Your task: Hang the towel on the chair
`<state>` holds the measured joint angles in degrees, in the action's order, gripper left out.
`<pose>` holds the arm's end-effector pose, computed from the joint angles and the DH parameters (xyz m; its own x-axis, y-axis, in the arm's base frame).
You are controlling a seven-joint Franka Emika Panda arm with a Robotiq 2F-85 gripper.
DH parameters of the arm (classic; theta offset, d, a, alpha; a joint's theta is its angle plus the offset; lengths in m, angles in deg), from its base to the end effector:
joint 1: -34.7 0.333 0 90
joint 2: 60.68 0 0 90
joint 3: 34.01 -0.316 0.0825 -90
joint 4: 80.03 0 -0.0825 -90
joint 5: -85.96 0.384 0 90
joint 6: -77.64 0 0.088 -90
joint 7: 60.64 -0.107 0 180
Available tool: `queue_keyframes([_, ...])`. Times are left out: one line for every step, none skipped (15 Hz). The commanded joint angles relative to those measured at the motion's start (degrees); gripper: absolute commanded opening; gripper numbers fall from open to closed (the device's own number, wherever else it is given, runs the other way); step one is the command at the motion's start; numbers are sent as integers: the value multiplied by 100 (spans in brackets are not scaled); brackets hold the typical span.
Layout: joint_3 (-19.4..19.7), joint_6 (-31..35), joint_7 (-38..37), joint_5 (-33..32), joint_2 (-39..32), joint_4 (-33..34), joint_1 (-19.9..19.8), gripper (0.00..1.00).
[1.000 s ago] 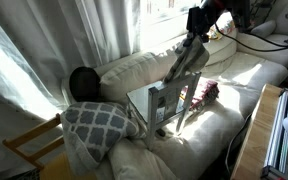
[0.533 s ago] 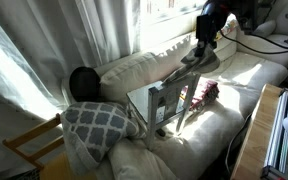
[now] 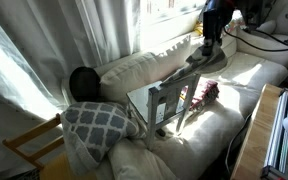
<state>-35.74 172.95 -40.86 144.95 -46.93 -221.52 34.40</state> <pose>0.4031 0.0945 0.3893 0.9433 0.1202 -0.3095 -0.2049 -0.5227 -0.8276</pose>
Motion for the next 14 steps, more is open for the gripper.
queue_keyframes([-27, -278, -219, -236, 189, -92, 83, 1])
queue_keyframes([-41, -329, -252, -270, 145, -103, 98, 1])
queue_keyframes([-50, -397, -286, -310, 115, -105, 109, 1])
queue_keyframes([-59, -466, -331, -373, 87, -111, 114, 1])
queue_keyframes([-67, -482, -375, -411, 51, -126, 112, 1])
queue_keyframes([-91, -378, -419, -459, 41, -152, 110, 1])
queue_keyframes([-103, -275, -409, -455, 7, -151, 111, 28])
queue_keyframes([-124, -140, -353, -457, 17, -157, 117, 29])
queue_keyframes([-119, -116, -317, -424, 18, -157, 123, 35])
queue_keyframes([-129, -80, -296, -412, 28, -147, 137, 42])
queue_keyframes([-139, -83, -319, -431, 23, -137, 146, 49])
queue_keyframes([-163, -65, -331, -469, 10, -138, 159, 57])
queue_keyframes([-200, -42, -374, -577, 0, -143, 167, 64])
queue_keyframes([-239, 9, -407, -684, -14, -157, 176, 73])
